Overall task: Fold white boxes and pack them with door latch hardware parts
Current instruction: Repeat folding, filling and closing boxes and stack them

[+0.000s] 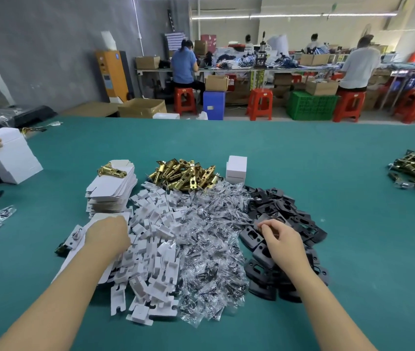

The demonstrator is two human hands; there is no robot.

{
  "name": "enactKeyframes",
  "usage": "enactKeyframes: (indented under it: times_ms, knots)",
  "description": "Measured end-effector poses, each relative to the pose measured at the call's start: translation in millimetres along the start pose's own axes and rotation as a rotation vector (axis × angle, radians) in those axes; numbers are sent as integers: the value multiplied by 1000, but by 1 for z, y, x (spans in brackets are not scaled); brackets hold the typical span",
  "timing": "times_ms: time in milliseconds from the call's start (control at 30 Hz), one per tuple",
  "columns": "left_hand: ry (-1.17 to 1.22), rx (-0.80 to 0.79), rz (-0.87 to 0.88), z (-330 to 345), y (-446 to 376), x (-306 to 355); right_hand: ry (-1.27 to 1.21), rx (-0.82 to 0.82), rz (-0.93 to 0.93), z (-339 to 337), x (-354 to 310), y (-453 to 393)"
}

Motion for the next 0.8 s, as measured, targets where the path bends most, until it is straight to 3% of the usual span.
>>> enactKeyframes:
  times_ms: [467,567,667,733,767,800]
  knots:
    - [-177,-21,27,-14,10,13,-9,-28,27,3,7,-2]
    - [-182,113,53,-50,21,24,-20,-14,26,-1,7,-1]
    - [37,590,329,-124,53,58,-57,-1,24,-5,0,-2]
    - [390,866,526,-165,87,71,-85,-6,12,-5,-13,-2]
    - [658,846,553,-173,92,70,-120,-14,0,-4,-23,-2]
    - [966,718,539,-171,86,73,-192,-36,-13,-2,-35,0]
Point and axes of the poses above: each hand's wrist, its own y-axis away from the middle knuckle, its own z-axis out of the palm, x = y × z, the point moved 10 cm from there along -y, towards the middle knuckle, and after that the axes turned 6 degrees about y, right-handed, at the moved point
